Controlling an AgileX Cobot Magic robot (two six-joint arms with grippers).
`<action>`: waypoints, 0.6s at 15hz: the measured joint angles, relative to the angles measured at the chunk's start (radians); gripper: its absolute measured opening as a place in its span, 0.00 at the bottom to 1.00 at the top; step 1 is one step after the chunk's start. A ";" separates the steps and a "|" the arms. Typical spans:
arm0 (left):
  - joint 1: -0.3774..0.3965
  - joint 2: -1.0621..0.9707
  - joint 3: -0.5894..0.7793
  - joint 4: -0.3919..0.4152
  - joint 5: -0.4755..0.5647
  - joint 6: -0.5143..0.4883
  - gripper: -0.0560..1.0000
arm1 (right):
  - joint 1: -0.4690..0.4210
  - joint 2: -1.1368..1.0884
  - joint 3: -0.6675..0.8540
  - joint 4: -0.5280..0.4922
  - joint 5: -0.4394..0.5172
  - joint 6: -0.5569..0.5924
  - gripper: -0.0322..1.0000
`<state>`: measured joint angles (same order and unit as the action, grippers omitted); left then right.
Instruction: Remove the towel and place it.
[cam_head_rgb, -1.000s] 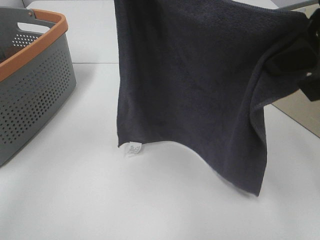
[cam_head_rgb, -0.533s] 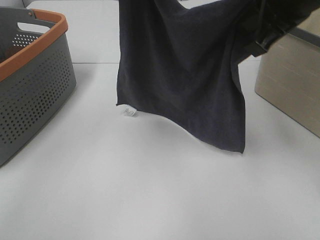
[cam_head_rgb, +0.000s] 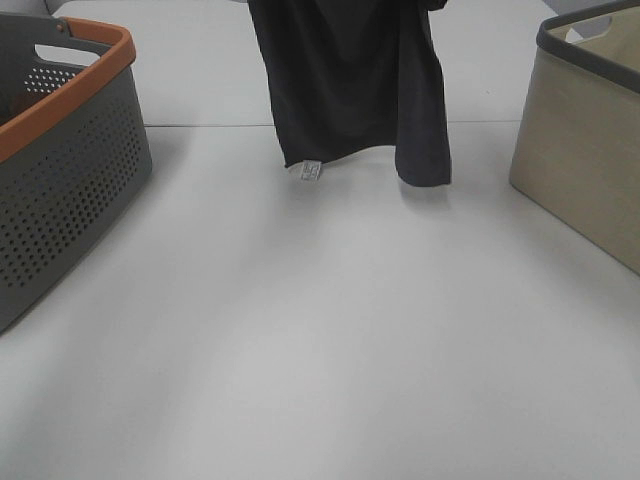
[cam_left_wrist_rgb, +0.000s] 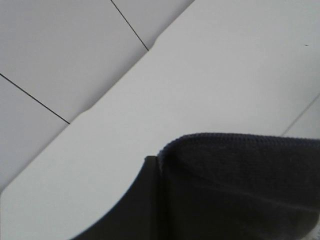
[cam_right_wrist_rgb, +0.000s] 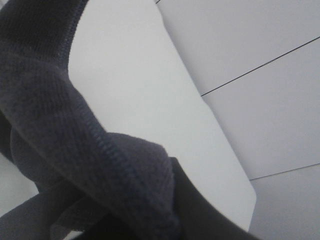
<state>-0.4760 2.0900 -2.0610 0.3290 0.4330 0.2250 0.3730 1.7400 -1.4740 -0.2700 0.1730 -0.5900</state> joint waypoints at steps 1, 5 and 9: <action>0.017 0.011 0.000 0.029 -0.045 -0.005 0.05 | -0.017 0.031 -0.026 -0.002 -0.054 0.000 0.03; 0.024 0.061 0.000 0.100 -0.107 -0.010 0.05 | -0.047 0.163 -0.051 -0.001 -0.210 0.000 0.03; 0.012 0.112 0.000 0.104 0.037 0.056 0.05 | -0.047 0.241 -0.051 0.001 -0.173 0.006 0.03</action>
<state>-0.4640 2.2020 -2.0610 0.4330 0.4700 0.2810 0.3260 1.9810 -1.5250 -0.2690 0.0000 -0.5840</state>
